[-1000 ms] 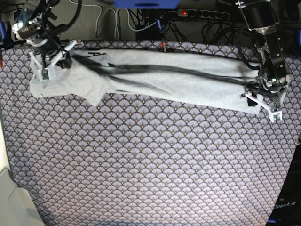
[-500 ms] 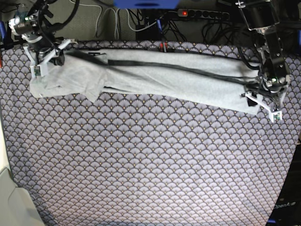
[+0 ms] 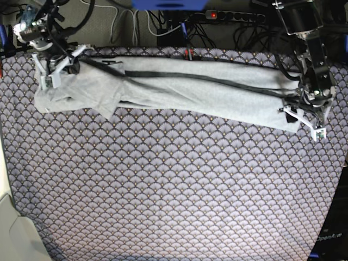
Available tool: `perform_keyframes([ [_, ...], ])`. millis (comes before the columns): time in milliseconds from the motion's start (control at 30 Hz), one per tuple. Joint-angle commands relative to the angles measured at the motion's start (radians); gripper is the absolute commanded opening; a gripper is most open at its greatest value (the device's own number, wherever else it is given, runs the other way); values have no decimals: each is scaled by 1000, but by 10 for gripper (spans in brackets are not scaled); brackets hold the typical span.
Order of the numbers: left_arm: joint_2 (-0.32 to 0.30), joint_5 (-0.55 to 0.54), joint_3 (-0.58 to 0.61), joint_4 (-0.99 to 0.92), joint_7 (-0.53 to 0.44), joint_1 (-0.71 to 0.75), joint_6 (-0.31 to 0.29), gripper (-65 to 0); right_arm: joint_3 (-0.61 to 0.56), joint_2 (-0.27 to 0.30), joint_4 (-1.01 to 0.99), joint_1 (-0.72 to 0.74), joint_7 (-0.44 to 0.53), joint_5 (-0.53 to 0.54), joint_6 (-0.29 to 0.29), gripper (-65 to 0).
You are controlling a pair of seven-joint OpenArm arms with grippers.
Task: Fold the T-shirt properly
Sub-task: 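Lift the sleeve end and fold it onto the shirt strip, then grasp the strip end with the left gripper and lift it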
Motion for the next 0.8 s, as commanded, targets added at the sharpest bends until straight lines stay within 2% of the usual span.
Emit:
perform_keyframes([
  [0, -15, -1, -5, 16, -15, -9, 3, -223, -8, 23, 3, 2, 18, 10, -1, -556],
  [133, -15, -1, -5, 16, -8, -9, 3, -223, -22, 43, -33, 0, 18, 10, -1, -421],
  [200, -15, -1, -5, 16, -5, -9, 3, -223, -19, 44, -33, 0, 26, 10, -1, -386],
  [533, -12, -1, -2, 19, -6, 76, 3, -223, -20, 47, -35, 19, 20, 11, -1, -389],
  [767, -3, -3, 0, 16, -6, 82, 3, -223, -22, 47, -37, 23, 20, 10, -1, -389],
])
